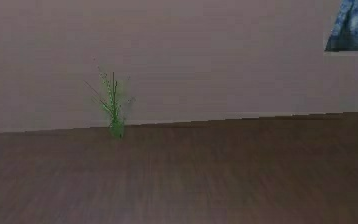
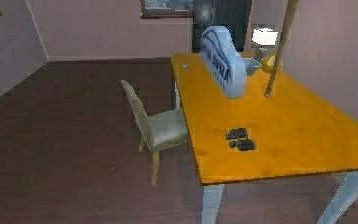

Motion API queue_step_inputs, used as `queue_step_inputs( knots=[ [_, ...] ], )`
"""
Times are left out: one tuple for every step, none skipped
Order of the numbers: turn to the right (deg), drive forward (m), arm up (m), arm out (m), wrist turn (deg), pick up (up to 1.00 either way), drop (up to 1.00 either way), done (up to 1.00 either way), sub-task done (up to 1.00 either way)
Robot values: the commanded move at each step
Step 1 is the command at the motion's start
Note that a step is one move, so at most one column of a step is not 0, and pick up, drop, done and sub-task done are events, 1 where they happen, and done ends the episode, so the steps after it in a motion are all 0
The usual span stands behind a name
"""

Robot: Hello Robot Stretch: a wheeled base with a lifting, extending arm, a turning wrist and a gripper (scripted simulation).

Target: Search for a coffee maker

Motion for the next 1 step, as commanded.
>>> queue_step_inputs(
  knots=[
    [42.0,0.00,0.00,0.00,0.0,0.00,0.00,0.00,0.00]
  ],
)
